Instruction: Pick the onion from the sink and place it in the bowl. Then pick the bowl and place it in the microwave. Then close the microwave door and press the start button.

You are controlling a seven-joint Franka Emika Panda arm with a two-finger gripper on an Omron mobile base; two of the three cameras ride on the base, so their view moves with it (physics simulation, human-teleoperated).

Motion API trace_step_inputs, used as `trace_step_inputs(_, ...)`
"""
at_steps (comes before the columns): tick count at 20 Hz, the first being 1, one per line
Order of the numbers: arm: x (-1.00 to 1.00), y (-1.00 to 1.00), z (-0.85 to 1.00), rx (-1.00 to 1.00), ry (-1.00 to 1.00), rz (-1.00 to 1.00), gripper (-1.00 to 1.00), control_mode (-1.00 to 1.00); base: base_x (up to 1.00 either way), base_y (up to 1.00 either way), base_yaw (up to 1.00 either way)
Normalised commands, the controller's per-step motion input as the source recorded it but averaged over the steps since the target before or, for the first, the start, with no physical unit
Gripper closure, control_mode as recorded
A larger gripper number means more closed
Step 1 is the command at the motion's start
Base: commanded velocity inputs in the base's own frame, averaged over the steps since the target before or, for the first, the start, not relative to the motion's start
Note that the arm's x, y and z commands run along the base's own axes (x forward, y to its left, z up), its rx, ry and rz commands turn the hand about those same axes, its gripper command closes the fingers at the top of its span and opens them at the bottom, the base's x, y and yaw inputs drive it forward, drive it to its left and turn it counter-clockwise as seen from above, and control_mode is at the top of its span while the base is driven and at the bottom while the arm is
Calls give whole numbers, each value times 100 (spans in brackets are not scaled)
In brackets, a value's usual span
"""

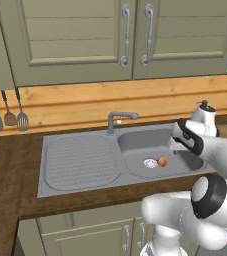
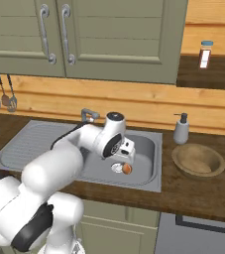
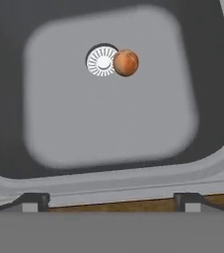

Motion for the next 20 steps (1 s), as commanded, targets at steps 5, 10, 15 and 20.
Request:
trace_step_inputs(5,37,0,-31,0,0,-1,-100,-100,0,0,0)
trace_step_inputs(10,40,-5,-36,0,3,0,-100,-100,0,0,0)
trace_step_inputs(15,35,-14,-32,0,1,0,-100,-100,0,0,0)
trace_step_inputs(20,43,-10,-20,1,0,0,-100,-100,0,0,0)
